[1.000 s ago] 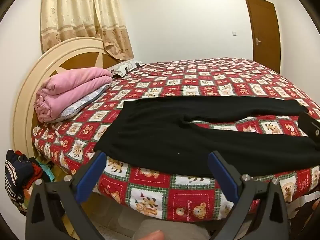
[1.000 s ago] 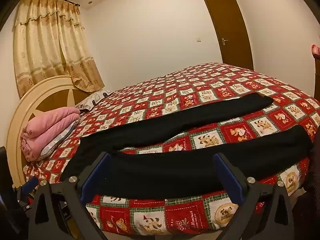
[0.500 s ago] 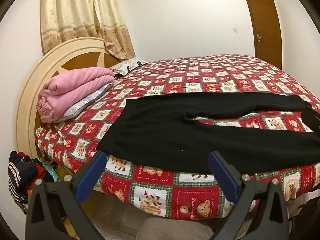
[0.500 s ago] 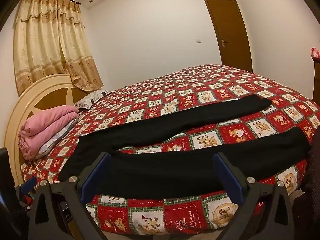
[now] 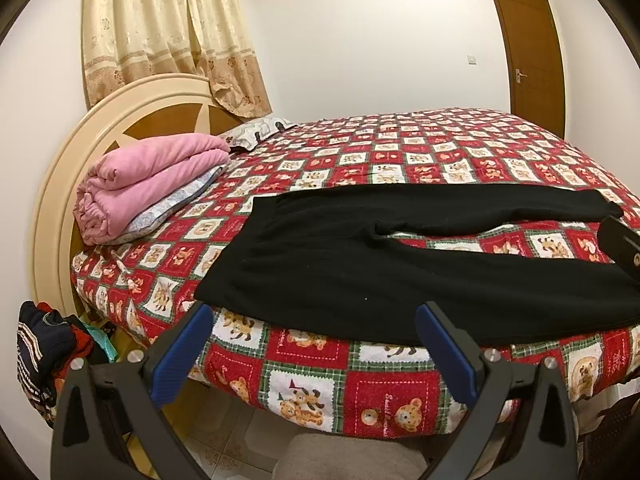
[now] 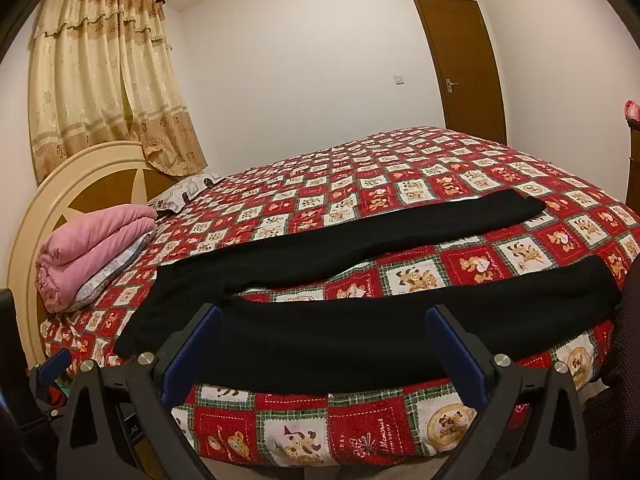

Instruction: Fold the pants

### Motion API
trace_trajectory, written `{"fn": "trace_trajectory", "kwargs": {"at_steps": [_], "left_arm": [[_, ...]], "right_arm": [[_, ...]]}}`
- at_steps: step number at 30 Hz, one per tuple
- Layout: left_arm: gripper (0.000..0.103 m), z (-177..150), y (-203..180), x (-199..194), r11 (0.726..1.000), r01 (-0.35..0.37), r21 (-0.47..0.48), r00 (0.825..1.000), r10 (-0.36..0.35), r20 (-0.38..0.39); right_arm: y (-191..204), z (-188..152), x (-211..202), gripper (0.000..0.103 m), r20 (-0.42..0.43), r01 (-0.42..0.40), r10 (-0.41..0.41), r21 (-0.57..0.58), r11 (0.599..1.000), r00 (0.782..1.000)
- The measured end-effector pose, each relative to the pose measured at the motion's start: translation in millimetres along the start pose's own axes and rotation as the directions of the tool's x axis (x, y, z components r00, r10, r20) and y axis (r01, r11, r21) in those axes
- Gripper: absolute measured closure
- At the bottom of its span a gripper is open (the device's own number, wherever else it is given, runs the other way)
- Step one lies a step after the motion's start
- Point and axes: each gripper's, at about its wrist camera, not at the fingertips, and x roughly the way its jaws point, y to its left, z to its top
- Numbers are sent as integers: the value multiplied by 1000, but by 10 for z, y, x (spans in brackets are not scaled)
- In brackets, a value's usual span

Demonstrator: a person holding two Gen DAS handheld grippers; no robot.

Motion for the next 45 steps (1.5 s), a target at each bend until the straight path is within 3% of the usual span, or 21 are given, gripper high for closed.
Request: {"fn": "trace_trajectory", "kwargs": {"at_steps": [45], "left_arm": [[0,-8,-3,1,1000,2,-2,1000,-2,-1]], "right_arm": [[112,-63,-2,1,-2,-3,3,-4,1000,1000]]}}
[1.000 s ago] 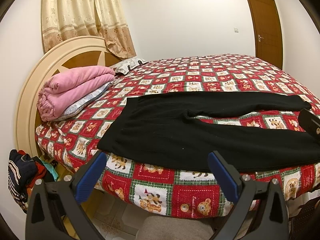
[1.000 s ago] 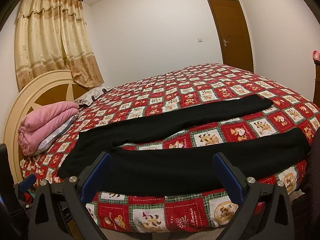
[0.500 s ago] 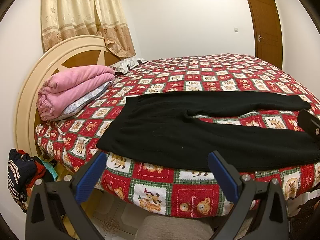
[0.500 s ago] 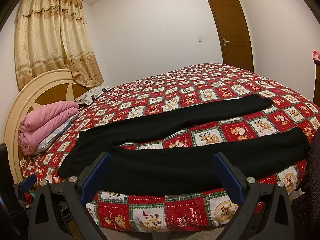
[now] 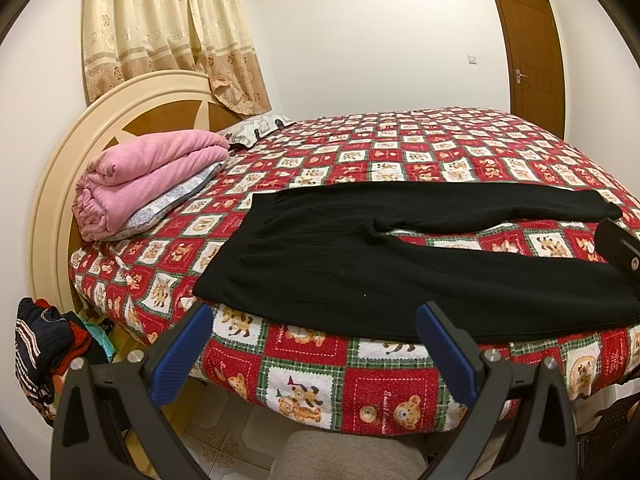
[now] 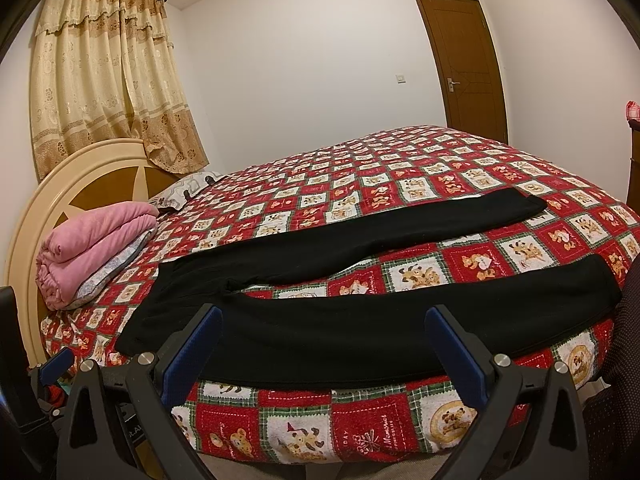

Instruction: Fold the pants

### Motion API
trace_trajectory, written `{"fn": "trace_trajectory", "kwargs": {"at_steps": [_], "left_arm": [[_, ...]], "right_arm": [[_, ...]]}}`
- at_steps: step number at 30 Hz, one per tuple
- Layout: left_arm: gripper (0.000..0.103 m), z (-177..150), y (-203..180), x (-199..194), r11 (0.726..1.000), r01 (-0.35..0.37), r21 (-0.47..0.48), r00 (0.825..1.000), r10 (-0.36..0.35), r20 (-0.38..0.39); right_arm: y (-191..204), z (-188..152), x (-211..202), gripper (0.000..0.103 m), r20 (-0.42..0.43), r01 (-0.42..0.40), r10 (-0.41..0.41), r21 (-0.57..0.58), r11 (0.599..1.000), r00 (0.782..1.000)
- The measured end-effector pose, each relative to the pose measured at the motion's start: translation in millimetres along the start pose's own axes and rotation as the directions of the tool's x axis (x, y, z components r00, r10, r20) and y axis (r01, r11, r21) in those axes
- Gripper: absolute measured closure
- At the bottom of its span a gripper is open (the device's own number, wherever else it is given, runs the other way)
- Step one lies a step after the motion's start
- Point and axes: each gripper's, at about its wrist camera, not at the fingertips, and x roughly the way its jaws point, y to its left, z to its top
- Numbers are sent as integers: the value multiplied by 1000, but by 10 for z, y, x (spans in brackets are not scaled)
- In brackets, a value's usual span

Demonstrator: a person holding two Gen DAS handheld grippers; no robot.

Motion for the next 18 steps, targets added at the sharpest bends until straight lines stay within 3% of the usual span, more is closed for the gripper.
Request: {"fn": "trace_trajectory", "kwargs": {"at_steps": [18], "left_arm": [[0,-10,-5,1,1000,0,0,1000,0,-1]], "right_arm": [[36,-24,0,1,-3,-2,2,1,1000,1000]]}}
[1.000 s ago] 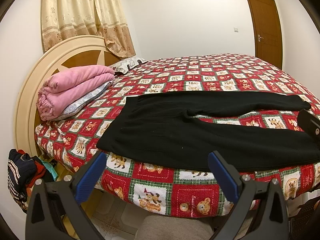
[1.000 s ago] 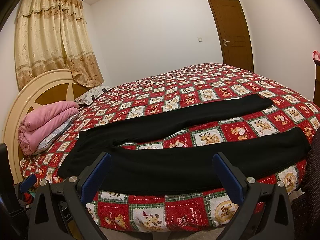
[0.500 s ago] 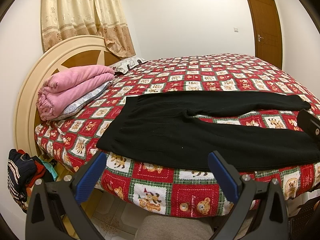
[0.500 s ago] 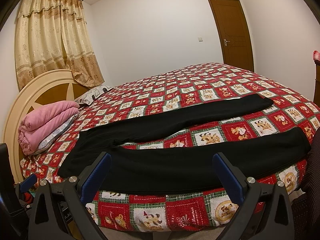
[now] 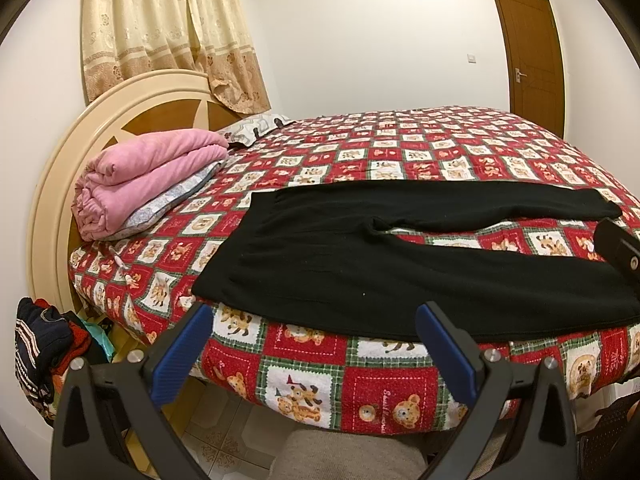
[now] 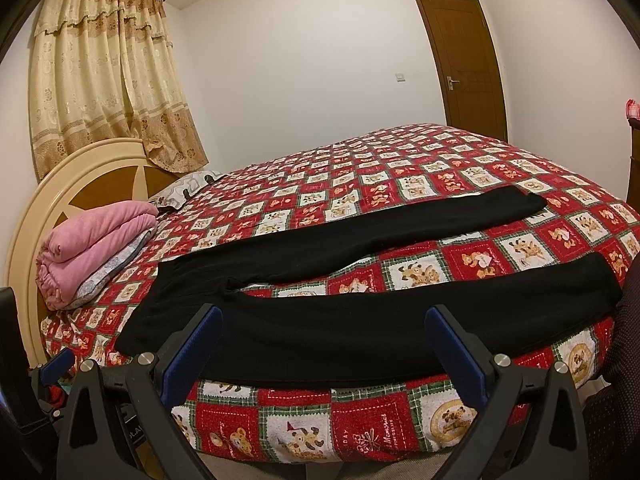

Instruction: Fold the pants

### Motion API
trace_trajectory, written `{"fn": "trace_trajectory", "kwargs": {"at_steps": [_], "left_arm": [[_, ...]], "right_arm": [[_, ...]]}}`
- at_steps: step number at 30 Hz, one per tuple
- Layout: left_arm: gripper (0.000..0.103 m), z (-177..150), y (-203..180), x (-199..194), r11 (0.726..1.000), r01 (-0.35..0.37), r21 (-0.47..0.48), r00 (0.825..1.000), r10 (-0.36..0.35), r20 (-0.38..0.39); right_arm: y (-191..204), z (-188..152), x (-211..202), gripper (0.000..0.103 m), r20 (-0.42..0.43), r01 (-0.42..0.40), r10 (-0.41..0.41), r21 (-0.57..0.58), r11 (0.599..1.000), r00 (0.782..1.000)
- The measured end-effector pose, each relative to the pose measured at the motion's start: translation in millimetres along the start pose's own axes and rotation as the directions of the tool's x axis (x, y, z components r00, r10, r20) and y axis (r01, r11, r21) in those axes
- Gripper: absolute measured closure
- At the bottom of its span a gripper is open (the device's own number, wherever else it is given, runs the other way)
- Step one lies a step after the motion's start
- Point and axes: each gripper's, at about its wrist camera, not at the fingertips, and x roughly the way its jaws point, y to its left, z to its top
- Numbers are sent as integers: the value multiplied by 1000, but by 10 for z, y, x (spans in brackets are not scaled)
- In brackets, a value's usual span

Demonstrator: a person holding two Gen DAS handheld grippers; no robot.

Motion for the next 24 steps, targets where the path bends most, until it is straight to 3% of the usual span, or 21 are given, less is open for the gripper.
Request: {"fn": "trace_trajectory", "kwargs": {"at_steps": [17,24], "left_arm": [[0,-50,-29,6,1000,6,-1,1000,-6,-12],[0,-13,-11,227,1000,4,-11,999,-5,-39]], "right_arm": [[-2,-25,27,1,-6,0,0,4,1000,1000],[-113,-5,119,1,-17,30,-29,15,999,999]]}}
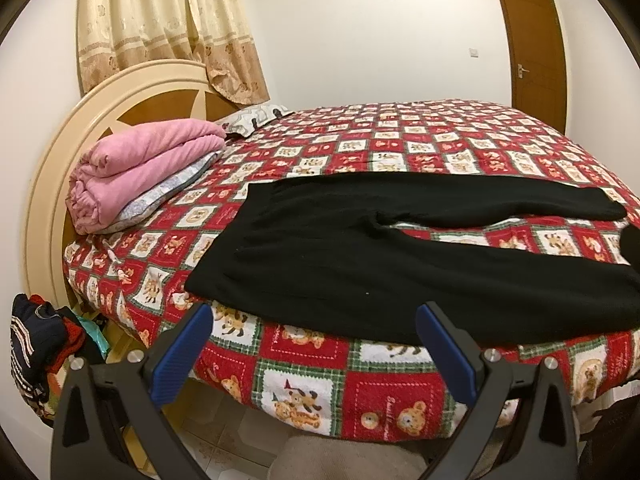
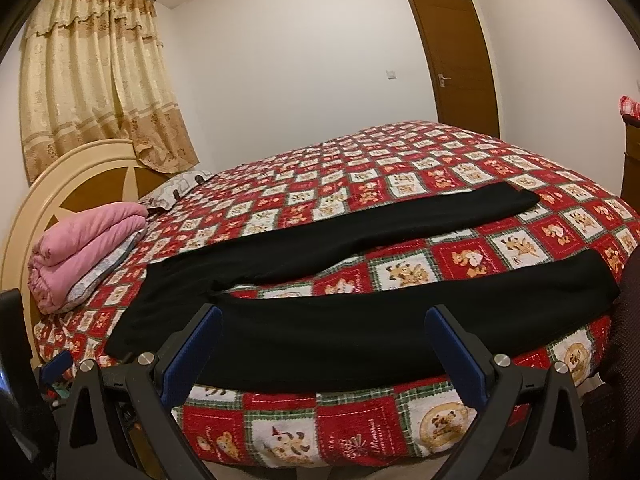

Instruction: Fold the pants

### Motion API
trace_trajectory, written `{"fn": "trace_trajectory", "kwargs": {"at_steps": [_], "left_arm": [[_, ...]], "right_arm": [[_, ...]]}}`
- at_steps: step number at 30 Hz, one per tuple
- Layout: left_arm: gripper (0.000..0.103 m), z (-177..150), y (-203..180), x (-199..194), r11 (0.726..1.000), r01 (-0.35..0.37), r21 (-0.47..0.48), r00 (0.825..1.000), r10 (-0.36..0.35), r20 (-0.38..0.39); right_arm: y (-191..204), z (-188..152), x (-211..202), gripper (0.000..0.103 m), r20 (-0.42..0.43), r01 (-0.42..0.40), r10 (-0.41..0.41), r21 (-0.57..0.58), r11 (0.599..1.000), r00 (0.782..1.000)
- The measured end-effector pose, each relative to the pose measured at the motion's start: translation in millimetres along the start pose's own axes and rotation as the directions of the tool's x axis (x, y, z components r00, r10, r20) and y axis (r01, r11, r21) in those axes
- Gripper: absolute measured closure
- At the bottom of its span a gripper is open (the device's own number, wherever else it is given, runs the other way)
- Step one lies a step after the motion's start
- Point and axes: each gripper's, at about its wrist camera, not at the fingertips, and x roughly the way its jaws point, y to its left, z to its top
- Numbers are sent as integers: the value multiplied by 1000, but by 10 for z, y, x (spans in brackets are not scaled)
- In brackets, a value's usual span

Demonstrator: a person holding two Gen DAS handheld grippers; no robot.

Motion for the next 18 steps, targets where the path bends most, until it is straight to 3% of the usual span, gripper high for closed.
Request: {"fn": "trace_trajectory", "kwargs": {"at_steps": [6,12,18], "left_arm": [[0,76,98,342,1000,-9,-10,998,8,-59],[0,179,430,816,1000,20,21,992,-17,-123],[0,650,971,1336,1000,9,24,990,-5,-139]], "right_arm": [[-136,-12,181,1,-25,16,-16,7,1000,1000],[-258,-30,487,1,-64,58,-63,-78,995,996],[-324,155,851,1,-120,38,-49,-95,995,992]]}}
